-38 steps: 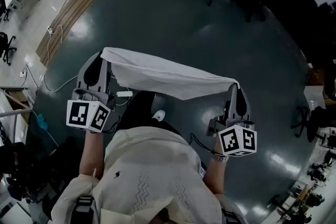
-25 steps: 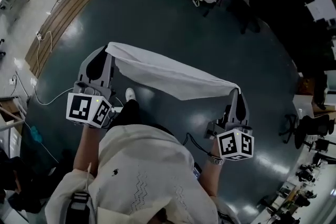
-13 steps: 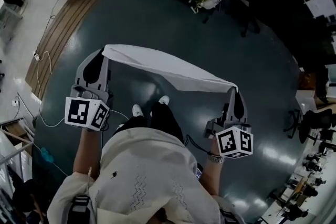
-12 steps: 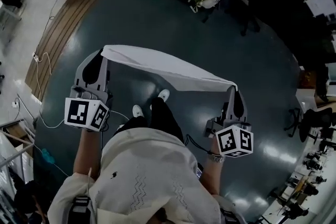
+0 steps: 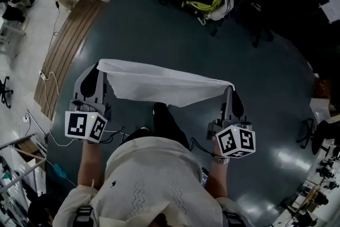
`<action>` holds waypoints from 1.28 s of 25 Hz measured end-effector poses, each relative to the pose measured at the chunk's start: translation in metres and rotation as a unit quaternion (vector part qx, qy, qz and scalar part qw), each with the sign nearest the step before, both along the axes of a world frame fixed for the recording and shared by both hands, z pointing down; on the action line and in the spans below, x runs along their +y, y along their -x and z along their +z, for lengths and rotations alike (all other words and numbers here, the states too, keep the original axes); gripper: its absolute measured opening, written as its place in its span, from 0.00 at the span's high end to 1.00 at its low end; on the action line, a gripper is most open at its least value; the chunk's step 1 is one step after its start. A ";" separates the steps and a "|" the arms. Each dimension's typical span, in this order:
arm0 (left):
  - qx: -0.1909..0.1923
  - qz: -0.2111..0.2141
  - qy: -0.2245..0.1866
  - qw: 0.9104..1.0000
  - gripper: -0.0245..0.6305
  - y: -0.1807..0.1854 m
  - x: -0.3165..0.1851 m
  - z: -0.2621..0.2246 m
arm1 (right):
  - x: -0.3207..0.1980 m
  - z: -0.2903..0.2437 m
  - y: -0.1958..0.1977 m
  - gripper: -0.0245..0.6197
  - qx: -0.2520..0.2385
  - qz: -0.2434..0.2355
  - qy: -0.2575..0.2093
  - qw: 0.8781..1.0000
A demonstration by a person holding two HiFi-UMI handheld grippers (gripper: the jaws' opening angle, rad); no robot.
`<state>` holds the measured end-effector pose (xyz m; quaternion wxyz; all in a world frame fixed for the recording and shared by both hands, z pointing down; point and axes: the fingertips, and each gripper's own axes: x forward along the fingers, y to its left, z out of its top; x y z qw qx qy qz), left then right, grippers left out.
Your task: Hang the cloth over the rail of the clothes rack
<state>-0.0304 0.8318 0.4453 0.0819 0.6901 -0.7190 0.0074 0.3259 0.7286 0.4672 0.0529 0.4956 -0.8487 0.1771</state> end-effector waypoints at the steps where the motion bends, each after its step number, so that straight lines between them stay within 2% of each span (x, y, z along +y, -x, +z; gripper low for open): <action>1: -0.005 -0.001 -0.004 1.000 0.93 0.003 -0.017 -0.006 | -0.018 -0.004 0.003 0.92 -0.001 -0.003 -0.003 1.000; 5: -0.023 -0.010 -0.034 0.999 0.93 0.007 -0.078 -0.031 | -0.092 -0.028 0.011 0.92 -0.003 -0.014 -0.029 0.999; 9: 0.000 -0.021 -0.037 0.999 0.93 0.022 -0.118 -0.032 | -0.137 -0.038 0.027 0.92 -0.008 -0.019 -0.035 0.999; 13: 0.007 -0.016 -0.042 0.999 0.93 0.043 -0.166 -0.027 | -0.175 -0.034 0.044 0.92 -0.003 -0.011 -0.031 0.999; 17: 0.008 0.020 -0.040 0.999 0.93 0.067 -0.234 -0.011 | -0.219 -0.021 0.061 0.92 0.010 0.019 -0.023 1.000; 22: 0.038 0.065 -0.039 0.996 0.93 0.118 -0.353 -0.003 | -0.295 -0.028 0.104 0.92 0.023 0.067 -0.018 0.997; 27: 0.027 0.134 -0.054 0.989 0.93 0.148 -0.471 -0.021 | -0.360 -0.057 0.130 0.92 0.027 0.125 -0.040 0.991; 32: -0.012 0.180 -0.072 0.981 0.93 0.165 -0.549 -0.038 | -0.400 -0.062 0.148 0.92 0.028 0.157 -0.045 0.986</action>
